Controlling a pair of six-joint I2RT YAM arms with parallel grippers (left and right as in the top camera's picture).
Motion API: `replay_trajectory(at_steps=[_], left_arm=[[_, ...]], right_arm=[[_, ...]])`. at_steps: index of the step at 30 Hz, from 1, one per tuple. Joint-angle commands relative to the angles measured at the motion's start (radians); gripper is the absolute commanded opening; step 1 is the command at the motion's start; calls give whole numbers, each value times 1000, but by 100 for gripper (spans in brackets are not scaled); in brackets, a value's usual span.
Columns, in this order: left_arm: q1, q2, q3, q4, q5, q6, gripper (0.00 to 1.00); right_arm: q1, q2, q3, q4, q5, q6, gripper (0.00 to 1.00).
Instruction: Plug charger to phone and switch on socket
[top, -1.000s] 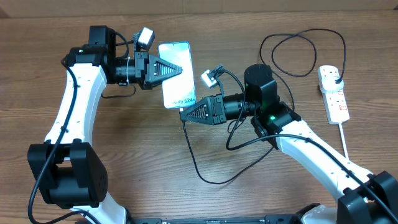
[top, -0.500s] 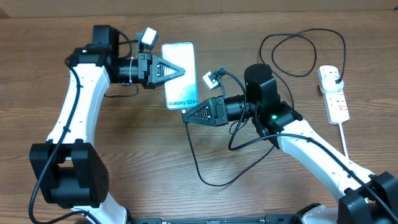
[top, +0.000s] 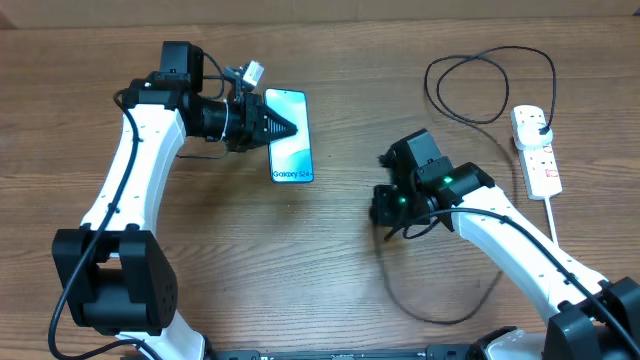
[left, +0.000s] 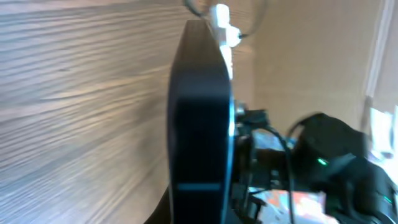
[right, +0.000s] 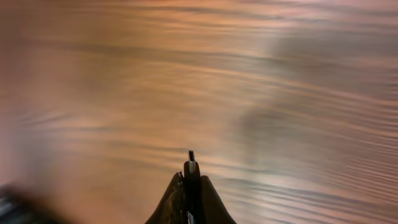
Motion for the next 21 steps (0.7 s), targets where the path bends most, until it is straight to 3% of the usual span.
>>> replay_trajectory(at_steps=[1, 9, 21], left_arm=[[4, -36, -5, 4, -126, -44, 4], [3, -36, -5, 3, -136, -44, 4], [3, -36, -5, -20, -167, -43, 4]], right_arm=[[-3, 19, -26, -3, 271, -33, 4], [-3, 167, -40, 14, 380, -14, 8], [-3, 301, -40, 15, 344, 114, 10]])
